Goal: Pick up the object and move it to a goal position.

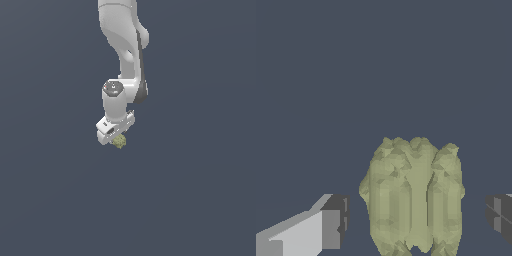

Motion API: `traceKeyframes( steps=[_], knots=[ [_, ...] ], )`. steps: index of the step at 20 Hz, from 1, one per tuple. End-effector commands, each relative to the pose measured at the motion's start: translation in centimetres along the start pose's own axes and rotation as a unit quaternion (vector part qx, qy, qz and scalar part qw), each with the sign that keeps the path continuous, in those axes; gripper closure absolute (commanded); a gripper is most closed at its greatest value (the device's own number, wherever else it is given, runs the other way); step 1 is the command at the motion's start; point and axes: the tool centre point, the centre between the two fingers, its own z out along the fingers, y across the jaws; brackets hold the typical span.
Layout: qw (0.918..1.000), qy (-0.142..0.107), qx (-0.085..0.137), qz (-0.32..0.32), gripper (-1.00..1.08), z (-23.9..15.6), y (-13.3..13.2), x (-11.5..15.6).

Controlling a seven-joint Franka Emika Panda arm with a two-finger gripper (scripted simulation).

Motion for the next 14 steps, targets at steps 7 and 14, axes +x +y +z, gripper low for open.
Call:
traceKeyframes(
  steps=[7, 14],
  knots=[
    [1.0000, 0.000, 0.000, -0.001, -0.92, 2.2, 0.0, 0.0],
    [1.0000, 0.000, 0.000, -0.001, 1.08, 2.2, 0.0, 0.0]
  ],
)
